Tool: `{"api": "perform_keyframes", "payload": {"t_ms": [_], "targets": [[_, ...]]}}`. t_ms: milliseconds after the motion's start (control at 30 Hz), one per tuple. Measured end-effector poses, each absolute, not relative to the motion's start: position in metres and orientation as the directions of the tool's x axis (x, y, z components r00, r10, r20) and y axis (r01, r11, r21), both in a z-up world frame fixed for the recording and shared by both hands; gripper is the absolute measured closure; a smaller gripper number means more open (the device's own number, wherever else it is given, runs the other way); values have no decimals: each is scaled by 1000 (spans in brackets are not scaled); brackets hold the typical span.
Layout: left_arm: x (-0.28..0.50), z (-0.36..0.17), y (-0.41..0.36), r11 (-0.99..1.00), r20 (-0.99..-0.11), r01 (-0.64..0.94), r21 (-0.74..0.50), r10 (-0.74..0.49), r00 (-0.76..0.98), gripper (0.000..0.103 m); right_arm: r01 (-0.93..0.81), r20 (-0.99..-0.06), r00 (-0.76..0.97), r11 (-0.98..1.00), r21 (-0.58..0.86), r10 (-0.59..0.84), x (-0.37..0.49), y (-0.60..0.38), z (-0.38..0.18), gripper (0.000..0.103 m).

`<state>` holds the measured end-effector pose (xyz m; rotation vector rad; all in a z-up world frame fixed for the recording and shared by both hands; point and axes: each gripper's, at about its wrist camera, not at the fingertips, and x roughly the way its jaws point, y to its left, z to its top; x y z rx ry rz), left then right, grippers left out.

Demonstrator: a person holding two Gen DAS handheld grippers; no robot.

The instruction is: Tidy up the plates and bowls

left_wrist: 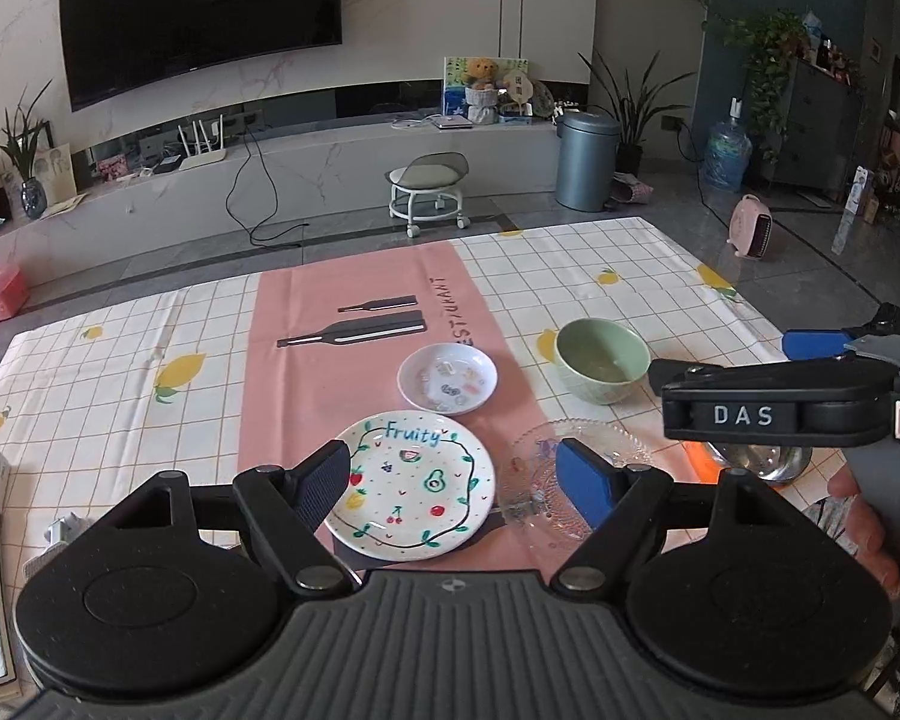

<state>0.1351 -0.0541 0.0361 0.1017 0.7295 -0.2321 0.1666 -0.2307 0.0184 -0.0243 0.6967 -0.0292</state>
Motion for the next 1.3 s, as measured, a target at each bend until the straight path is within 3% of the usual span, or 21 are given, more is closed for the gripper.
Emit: {"api": "perform_keyframes", "payload": {"t_ms": [200,333,567,733,1000,1300], "targets": [[143,34,-94,944,-696,329,24,-221,684,17,163,-612,769,983,-88,-183,160,-282,19,3],[154,27,-119,929,-722,369,19,-243,648,17,252,-638,737,967,-47,-223,160,-321,12,3],[174,4,-160,899,-782,438,8,-267,563,17,354,-719,665,933,64,-203,164,-375,-12,3],[187,-15,-188,882,-824,470,36,-240,513,17,386,-791,573,922,33,-212,178,-389,-42,3],[216,-38,-219,829,-891,553,-85,-312,330,17,402,-851,511,909,111,-123,190,-406,-70,5],[241,-59,-232,831,-890,532,-163,-357,284,18,411,-874,478,902,134,-88,198,-414,-87,7]]}}
